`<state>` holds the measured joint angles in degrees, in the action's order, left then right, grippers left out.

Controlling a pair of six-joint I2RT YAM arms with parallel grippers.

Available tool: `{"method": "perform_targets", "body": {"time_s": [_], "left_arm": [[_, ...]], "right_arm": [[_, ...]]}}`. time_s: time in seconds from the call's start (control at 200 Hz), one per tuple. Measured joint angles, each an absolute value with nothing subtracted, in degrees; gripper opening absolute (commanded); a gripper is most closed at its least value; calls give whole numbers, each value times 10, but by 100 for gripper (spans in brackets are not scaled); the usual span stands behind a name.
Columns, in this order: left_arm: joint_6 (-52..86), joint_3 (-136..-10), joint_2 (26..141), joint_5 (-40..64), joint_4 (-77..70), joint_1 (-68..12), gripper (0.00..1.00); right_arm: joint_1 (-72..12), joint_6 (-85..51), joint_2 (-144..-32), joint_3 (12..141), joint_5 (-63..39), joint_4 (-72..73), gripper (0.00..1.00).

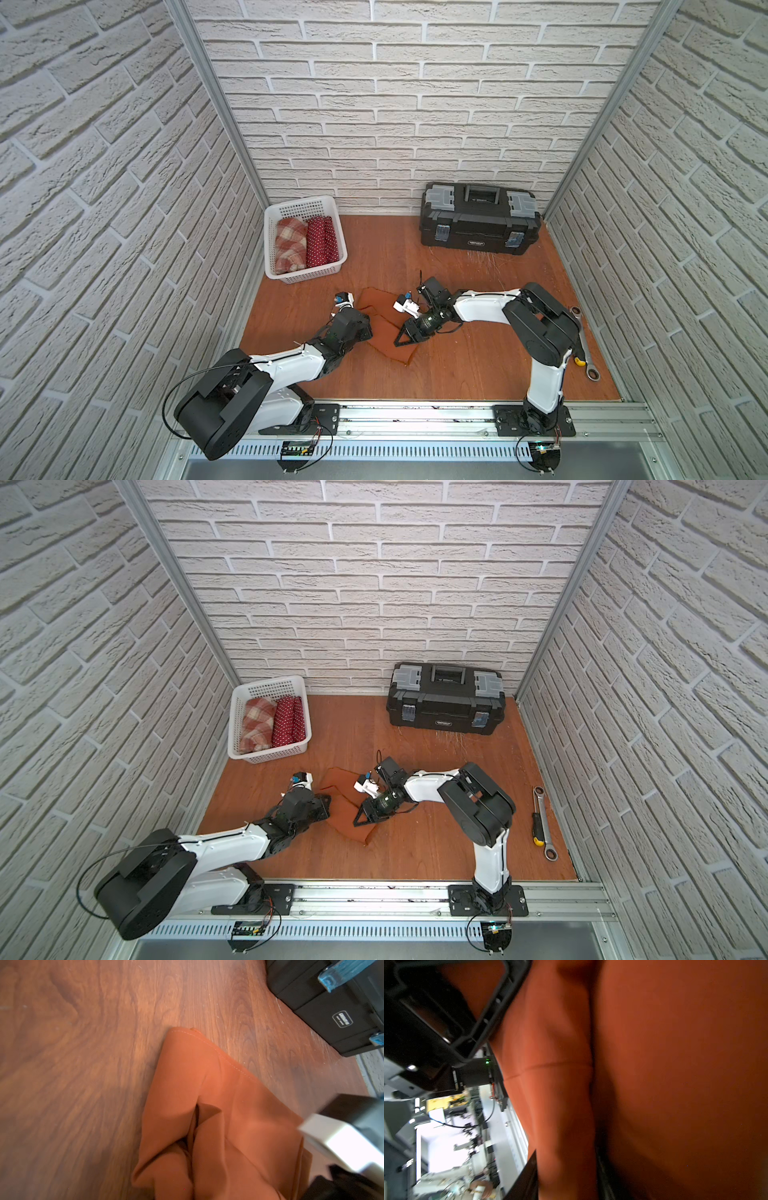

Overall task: Roll up the skirts
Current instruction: Roll the skirt at the center of the board.

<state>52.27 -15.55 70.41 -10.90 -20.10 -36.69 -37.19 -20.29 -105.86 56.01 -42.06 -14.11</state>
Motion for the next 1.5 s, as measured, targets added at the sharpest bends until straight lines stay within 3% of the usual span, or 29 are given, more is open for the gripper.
{"method": "perform_targets", "body": {"time_s": [0.065, 0.215, 0.445, 0.55, 0.67, 0.86, 1.08, 1.14, 1.29, 1.5], "left_arm": [[524, -161, 703, -115, -187, -367, 0], [532, -168, 704, -126, -165, -372, 0], [541, -175, 712, -133, -159, -378, 0], [541, -177, 712, -133, -156, -379, 0], [541, -177, 711, -132, -154, -379, 0], [543, -176, 690, -126, -129, -379, 0], [551, -170, 654, -115, -94, -381, 0], [551, -169, 652, -121, -93, -375, 0], [552, -168, 649, -122, -89, -373, 0], [547, -168, 642, -116, -89, -372, 0]], "right_arm": [[-379, -188, -1014, 556, -348, -190, 57], [-426, -161, -922, 558, -179, -274, 60], [-643, -91, -850, 546, 135, -260, 72], [-738, -48, -881, 541, 258, -223, 76], [-788, -11, -949, 542, 355, -176, 80], [-792, 15, -1066, 565, 484, -124, 87], [-769, 8, -1157, 650, 586, -121, 86], [-767, -8, -1172, 671, 598, -137, 82], [-768, -46, -1178, 688, 595, -175, 45], [-767, -86, -1178, 702, 568, -222, 8]]}}
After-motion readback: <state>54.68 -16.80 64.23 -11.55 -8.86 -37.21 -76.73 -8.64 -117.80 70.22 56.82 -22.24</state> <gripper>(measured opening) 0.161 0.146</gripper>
